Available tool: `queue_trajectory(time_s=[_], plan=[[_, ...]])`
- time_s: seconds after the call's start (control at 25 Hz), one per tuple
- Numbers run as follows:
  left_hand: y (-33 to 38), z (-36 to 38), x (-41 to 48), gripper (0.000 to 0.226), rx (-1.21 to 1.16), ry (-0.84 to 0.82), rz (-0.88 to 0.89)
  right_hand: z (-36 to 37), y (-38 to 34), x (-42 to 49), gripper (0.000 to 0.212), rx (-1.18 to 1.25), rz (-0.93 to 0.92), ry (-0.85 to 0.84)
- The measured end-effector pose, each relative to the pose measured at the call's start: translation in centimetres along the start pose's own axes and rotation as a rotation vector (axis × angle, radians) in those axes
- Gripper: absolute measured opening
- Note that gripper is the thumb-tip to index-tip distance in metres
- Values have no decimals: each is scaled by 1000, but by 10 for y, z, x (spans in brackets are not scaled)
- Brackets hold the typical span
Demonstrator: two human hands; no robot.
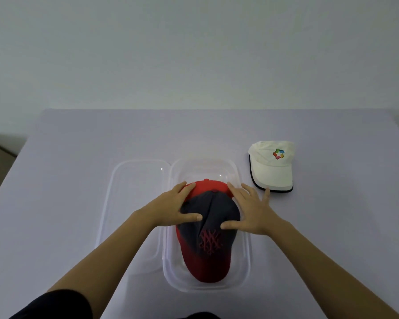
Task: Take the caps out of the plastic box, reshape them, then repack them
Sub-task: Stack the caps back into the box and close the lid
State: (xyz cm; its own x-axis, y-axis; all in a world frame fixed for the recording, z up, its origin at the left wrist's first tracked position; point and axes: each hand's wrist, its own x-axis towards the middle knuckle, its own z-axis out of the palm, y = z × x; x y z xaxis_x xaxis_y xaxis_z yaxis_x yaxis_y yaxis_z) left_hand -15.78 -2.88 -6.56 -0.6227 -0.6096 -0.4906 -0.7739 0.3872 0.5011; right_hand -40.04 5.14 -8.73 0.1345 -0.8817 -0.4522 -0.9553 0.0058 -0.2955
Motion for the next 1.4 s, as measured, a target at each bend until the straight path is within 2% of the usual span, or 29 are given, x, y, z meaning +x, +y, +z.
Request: queue_trajectory(time_s=[0.12,0.24,0.4,0.48,0.56,0.64,0.68,0.84,1.0,1.2,1.24,1.32,1.4], plan=[[6,-10,2,96,81,-45,-31,4,-2,0,115,-57,4,78],[12,-19,6,97,187,-121,-49,10,-7,-11,118,6,2,116],[26,-39,15,88,70,-267,-87,19,-26,-13,134,88,30,117],[33,-60,26,75,44,-161,-87,23,-29,-10,135,130,57,144],[42,-79,48,59,13,65,-35,25,-28,-8,134,141,67,180],[53,-90,76,46,-191,187,6,26,-27,-7,132,150,63,208],[57,-91,92,44,-268,186,18,26,-26,-7,131,158,59,219],[70,-77,154,56,-173,48,79,28,-25,-5,130,178,43,245],[87,-63,200,69,-311,14,102,31,-22,-1,127,196,25,243],[107,-49,236,75,-263,-84,177,33,-22,1,126,224,12,247],[109,-46,241,68,-236,-77,187,34,-23,1,126,223,12,242],[112,-42,247,42,-218,-56,217,33,-23,2,125,229,18,235],[114,-42,246,16,-329,-84,211,34,-24,1,125,219,27,229]])
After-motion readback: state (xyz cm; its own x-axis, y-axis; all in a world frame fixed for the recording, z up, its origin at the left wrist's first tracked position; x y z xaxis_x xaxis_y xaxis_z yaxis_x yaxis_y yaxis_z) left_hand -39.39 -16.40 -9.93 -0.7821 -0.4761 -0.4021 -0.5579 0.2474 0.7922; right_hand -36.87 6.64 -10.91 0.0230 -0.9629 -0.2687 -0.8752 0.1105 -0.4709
